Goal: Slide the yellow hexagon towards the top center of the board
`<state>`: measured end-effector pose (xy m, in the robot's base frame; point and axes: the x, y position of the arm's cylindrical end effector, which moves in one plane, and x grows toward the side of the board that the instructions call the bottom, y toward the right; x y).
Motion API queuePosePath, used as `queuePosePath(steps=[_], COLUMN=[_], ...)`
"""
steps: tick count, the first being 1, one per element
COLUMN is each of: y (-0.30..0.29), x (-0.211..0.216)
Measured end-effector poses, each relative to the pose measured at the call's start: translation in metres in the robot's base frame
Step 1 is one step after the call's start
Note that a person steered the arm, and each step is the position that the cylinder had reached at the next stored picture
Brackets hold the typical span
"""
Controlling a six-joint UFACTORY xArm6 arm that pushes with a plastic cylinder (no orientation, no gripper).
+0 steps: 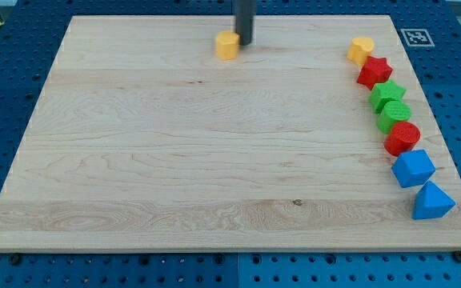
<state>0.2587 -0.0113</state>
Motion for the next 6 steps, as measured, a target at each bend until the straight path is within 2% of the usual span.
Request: queuePosePath(steps=[1, 3, 4, 5, 6], y=[-0.042, -0.005, 0.017, 0.002, -0.021], x=[0.000, 0.003, 0.024, 0.053, 0.058])
